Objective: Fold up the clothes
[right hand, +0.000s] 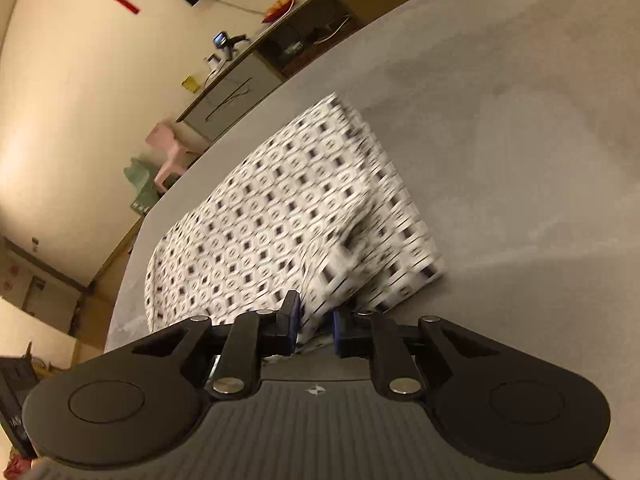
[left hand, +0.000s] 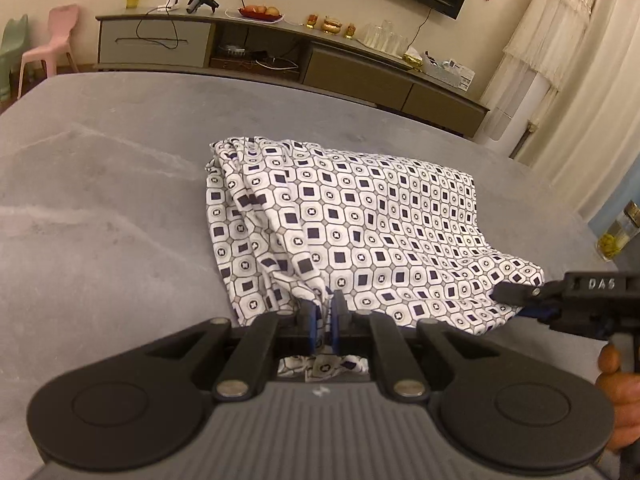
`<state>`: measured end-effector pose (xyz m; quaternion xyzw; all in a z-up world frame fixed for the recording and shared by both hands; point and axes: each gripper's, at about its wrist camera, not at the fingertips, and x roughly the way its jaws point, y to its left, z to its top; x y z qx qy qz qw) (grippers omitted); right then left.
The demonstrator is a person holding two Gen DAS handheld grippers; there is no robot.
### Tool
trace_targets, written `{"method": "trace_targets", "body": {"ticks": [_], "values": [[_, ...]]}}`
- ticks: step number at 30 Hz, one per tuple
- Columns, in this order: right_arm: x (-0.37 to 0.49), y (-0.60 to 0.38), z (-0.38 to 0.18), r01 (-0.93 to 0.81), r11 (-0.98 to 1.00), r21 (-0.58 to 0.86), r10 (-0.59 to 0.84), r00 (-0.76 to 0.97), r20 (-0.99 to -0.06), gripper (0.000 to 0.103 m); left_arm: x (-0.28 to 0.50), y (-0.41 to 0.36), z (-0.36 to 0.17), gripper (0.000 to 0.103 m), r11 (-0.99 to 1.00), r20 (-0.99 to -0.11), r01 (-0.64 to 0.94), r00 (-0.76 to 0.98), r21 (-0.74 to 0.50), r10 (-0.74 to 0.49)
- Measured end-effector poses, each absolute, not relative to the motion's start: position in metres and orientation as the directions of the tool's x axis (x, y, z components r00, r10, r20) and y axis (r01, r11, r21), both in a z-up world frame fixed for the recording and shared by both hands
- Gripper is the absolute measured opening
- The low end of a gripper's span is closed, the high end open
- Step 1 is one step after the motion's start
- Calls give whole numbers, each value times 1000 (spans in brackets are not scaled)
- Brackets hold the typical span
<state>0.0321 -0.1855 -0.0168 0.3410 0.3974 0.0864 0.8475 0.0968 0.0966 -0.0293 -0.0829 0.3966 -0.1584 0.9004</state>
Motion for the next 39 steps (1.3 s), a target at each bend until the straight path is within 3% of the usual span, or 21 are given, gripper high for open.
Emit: {"method": "trace_targets", "body": {"ticks": [3, 4, 6, 8, 9, 10, 12, 13, 14, 16, 19, 24, 26, 27, 28, 30, 32, 34, 37, 39], "values": [[37, -197, -20, 167, 676, 718, 460, 666, -587, 25, 99, 99, -28, 8, 927, -681, 212, 631, -310, -372], [40, -200, -22, 178, 639, 748, 486, 660, -572, 37, 101, 101, -29, 8, 922, -681, 205, 625, -329, -382], [48, -199, -22, 180, 616, 767, 511, 649, -563, 45, 103, 107, -29, 8, 908, -672, 195, 618, -371, -408], [54, -196, -19, 171, 632, 756, 511, 641, -573, 39, 106, 110, -24, 7, 899, -642, 202, 641, -388, -421], [56, -190, -13, 147, 678, 720, 486, 644, -590, 15, 106, 111, -19, 6, 898, -618, 211, 664, -386, -421], [58, -184, -4, 111, 722, 683, 462, 657, -595, 8, 101, 112, -8, 6, 904, -568, 234, 714, -357, -409], [52, -168, 24, -32, 798, 602, 424, 740, -522, 8, 91, 116, 13, 6, 909, -472, 279, 785, -311, -402], [43, -158, 40, -122, 840, 529, 405, 789, -462, 8, 94, 118, 11, 7, 908, -488, 278, 774, -313, -404], [38, -152, 46, -155, 864, 479, 391, 805, -446, 8, 101, 120, 1, 7, 906, -540, 258, 735, -335, -409], [48, -150, 26, -84, 875, 477, 377, 736, -562, 8, 115, 118, -28, 8, 911, -649, 203, 648, -358, -399], [51, -151, -6, -1, 876, 483, 360, 668, -652, 8, 115, 112, -33, 9, 924, -668, 204, 643, -323, -375], [47, -152, -7, 25, 869, 495, 350, 676, -649, 9, 117, 116, -34, 15, 923, -677, 170, 636, -346, -371], [46, -159, 0, 62, 886, 459, 297, 685, -666, 21, 116, 120, -27, 20, 923, -682, 152, 633, -353, -365], [45, -163, 4, 89, 898, 432, 256, 692, -675, 37, 114, 123, -22, 22, 925, -682, 145, 637, -352, -360], [43, -167, 9, 111, 910, 400, 211, 706, -676, 45, 109, 126, -14, 27, 932, -673, 148, 656, -329, -342], [37, -169, 25, 128, 935, 331, 126, 751, -648, 46, 98, 129, 3, 29, 961, -639, 136, 724, -239, -262], [35, -162, 44, 65, 958, 281, 123, 791, -600, 46, 90, 127, 16, 29, 976, -579, 130, 788, -174, -208], [52, -137, 51, -67, 977, 202, 178, 781, -599, 46, 94, 117, 17, 28, 957, -552, 213, 783, -196, -287], [86, -98, 51, -256, 963, 85, 250, 724, -642, 43, 109, 97, -6, 23, 950, -621, 268, 721, -162, -309], [122, -87, 35, -265, 964, 29, 209, 682, -701, 43, 118, 85, -24, 20, 951, -672, 285, 683, -116, -286]]}}
